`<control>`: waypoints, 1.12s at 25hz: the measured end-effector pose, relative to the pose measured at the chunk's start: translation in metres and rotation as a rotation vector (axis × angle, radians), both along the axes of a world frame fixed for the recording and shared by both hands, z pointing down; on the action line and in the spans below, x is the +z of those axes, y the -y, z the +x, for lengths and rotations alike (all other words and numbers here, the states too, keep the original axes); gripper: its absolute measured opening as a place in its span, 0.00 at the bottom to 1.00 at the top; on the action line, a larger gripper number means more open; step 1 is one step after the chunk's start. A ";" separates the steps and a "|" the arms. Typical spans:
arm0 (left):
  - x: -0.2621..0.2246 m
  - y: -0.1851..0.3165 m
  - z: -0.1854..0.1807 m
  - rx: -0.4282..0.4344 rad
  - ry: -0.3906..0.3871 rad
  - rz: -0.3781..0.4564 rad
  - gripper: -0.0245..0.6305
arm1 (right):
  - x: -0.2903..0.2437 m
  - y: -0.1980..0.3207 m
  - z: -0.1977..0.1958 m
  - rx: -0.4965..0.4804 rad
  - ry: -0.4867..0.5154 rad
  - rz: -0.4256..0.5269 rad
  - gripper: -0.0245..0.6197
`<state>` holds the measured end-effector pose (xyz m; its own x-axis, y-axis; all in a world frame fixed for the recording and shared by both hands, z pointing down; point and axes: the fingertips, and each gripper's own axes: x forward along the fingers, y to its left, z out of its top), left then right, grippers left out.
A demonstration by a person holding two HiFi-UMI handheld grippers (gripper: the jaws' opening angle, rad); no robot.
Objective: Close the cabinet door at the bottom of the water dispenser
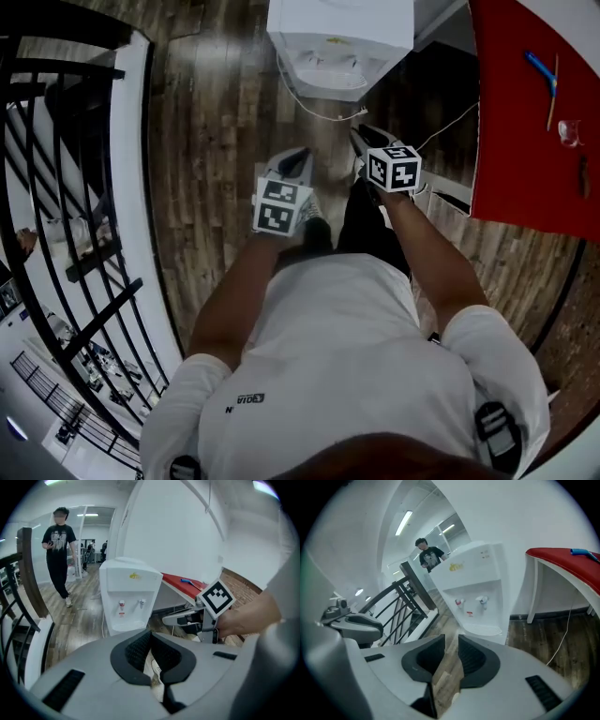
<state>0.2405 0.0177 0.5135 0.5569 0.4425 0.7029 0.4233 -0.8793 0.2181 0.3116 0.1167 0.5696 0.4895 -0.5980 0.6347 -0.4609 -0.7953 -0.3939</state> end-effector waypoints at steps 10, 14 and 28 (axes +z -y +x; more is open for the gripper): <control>-0.095 0.003 -0.042 0.075 -0.134 -0.106 0.03 | -0.133 0.025 -0.066 -0.056 -0.152 0.096 0.09; -0.124 0.001 -0.050 0.115 -0.177 -0.137 0.03 | -0.193 0.019 -0.099 -0.104 -0.233 0.147 0.08; -0.206 -0.008 -0.076 0.090 -0.313 -0.213 0.03 | -0.305 0.004 -0.150 -0.117 -0.399 0.308 0.08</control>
<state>0.1648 0.0258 0.3074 0.6817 0.6174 0.3925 0.5721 -0.7843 0.2401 0.1618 0.1128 0.2651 0.5760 -0.7930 0.1986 -0.7020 -0.6043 -0.3769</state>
